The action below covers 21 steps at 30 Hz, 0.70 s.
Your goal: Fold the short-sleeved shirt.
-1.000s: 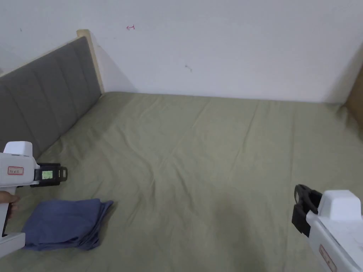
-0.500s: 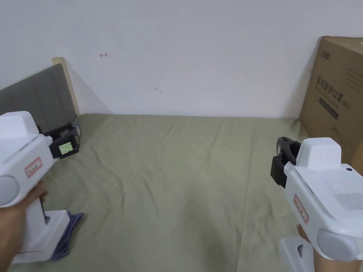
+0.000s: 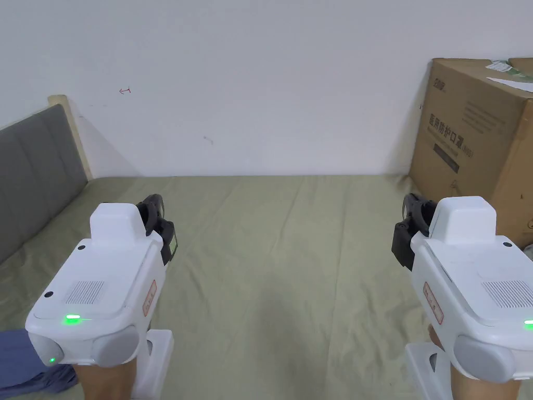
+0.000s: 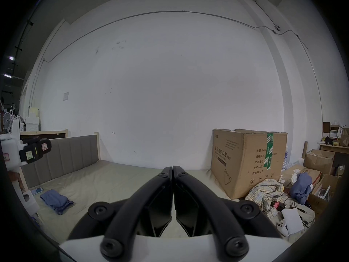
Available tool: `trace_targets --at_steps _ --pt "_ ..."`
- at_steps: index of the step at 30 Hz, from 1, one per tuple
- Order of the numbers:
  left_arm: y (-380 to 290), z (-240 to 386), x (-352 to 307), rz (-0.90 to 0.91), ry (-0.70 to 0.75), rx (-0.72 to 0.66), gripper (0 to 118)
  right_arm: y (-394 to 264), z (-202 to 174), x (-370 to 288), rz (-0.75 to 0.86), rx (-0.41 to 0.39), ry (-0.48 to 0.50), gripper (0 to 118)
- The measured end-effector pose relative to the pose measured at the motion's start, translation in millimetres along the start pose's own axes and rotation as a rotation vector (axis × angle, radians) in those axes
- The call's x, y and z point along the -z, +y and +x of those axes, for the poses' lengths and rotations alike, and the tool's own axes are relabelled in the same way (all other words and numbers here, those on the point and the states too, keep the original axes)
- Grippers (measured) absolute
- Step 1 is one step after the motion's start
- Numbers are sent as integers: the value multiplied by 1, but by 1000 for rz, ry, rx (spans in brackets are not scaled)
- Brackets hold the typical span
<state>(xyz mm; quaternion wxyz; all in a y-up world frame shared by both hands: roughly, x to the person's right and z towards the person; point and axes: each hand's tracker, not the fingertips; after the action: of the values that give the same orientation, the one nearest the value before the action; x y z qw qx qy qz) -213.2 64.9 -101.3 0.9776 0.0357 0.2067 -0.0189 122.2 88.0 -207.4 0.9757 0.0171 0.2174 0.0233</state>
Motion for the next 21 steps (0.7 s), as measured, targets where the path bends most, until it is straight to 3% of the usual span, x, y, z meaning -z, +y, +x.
trace_targets --at_steps 21 --pt "1 19 3 -21 -60 -1 0 1 3 2 1 -4 -15 0"
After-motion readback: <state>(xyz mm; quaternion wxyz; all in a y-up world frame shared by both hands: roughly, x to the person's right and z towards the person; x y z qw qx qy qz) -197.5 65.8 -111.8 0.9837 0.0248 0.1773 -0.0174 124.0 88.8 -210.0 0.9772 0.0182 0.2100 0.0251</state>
